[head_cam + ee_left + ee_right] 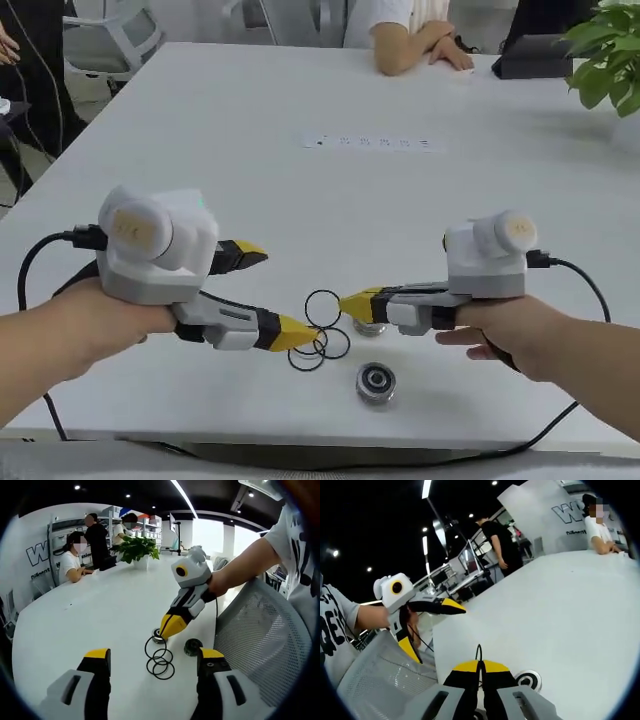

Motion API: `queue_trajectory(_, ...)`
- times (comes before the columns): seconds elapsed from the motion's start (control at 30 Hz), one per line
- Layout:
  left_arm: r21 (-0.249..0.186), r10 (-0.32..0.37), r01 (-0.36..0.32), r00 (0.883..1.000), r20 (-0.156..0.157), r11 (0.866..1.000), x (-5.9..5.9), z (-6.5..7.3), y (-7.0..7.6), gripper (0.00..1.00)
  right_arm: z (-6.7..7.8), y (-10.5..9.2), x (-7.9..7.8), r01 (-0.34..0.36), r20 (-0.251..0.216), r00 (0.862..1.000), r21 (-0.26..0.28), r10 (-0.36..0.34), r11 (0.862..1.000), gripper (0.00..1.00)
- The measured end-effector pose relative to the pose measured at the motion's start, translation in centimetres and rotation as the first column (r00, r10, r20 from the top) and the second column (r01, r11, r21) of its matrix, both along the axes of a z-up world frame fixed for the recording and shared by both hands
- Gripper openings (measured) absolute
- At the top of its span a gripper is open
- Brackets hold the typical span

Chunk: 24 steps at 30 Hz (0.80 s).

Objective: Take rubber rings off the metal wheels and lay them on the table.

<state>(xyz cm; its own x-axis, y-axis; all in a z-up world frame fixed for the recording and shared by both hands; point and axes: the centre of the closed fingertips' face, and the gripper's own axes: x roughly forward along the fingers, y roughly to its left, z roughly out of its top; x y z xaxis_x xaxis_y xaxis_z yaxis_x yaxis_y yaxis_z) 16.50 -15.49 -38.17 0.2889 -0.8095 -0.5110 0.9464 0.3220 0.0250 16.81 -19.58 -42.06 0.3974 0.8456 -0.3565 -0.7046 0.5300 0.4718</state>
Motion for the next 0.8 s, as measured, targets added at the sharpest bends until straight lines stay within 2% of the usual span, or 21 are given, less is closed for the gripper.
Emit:
queue_trajectory(0.3, 0.003, 0.015, -0.015, 1.000, -0.006, 1.000, -0.3, -0.1, 1.3, 0.70, -0.5, 0.8, -0.5, -0.024, -0.007, 1.000, -0.019, 0.024, 1.000, 0.00)
queue_trajectory(0.43, 0.005, 0.024, -0.024, 1.000, -0.009, 1.000, -0.4, -0.2, 1.8, 0.71, -1.0, 1.1, -0.9, -0.044, -0.012, 0.999, -0.046, 0.043, 0.998, 0.00)
queue_trajectory(0.8, 0.009, 0.052, -0.052, 0.999, -0.013, 0.999, -0.6, -0.4, 2.9, 0.71, -2.0, 1.9, -1.1, -0.067, -0.025, 0.998, -0.079, 0.065, 0.995, 0.00)
